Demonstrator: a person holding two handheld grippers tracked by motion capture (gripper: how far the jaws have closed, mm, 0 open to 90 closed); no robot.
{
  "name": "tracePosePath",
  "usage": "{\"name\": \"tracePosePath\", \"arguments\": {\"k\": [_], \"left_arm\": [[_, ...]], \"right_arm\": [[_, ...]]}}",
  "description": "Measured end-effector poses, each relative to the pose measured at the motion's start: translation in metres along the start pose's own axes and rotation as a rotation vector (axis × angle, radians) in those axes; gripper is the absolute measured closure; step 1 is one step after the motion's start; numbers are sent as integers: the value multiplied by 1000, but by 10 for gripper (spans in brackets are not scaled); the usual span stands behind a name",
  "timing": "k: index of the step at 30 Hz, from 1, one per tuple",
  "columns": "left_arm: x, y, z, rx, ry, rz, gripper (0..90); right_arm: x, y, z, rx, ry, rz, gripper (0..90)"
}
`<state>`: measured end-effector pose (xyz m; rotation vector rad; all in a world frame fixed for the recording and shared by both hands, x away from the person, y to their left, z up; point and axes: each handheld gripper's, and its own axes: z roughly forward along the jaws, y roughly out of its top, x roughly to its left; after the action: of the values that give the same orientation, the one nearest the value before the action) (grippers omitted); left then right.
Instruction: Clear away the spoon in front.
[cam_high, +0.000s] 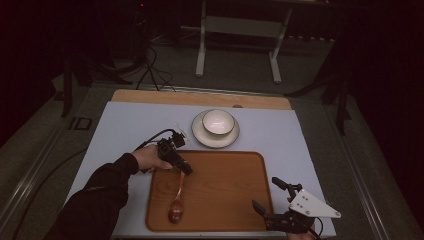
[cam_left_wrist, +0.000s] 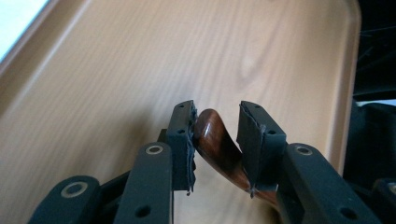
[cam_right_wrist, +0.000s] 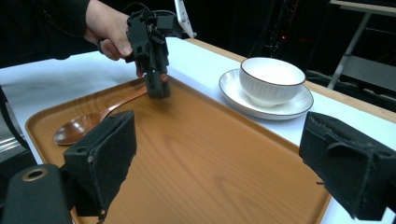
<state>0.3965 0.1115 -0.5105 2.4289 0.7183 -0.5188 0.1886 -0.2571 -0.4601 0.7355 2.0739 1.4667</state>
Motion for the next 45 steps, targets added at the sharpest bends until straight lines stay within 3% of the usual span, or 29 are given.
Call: {"name": "tracePosePath", "arguments": {"k": [6, 10, 16, 19, 22, 26, 29, 34, 45], "left_arm": [[7, -4, 4, -32, 29, -11, 618], [11, -6, 2, -55, 90, 2, 591], [17, -8, -3, -88, 190, -38, 593], [16, -9, -7, -134, 206, -48, 619], [10, -8, -8, -160, 202, -33, 697], [2, -7, -2, -153, 161, -15, 823], [-2, -8, 7, -129, 163, 6, 825], [-1, -12, 12, -99, 170, 1, 847], [0, -19, 6, -84, 203, 0, 848]], "right_arm": [[0, 0, 0, -1, 4, -5, 111], [0, 0, 1, -1, 4, -6, 111], [1, 0, 1, -1, 7, -6, 111], [1, 0, 0, -2, 8, -9, 111], [1, 0, 1, -3, 9, -7, 111], [1, 1, 1, -1, 10, -9, 111], [1, 1, 0, -1, 9, -9, 111], [2, 1, 0, 0, 11, -11, 111], [2, 1, 1, 3, 13, -11, 111]]}}
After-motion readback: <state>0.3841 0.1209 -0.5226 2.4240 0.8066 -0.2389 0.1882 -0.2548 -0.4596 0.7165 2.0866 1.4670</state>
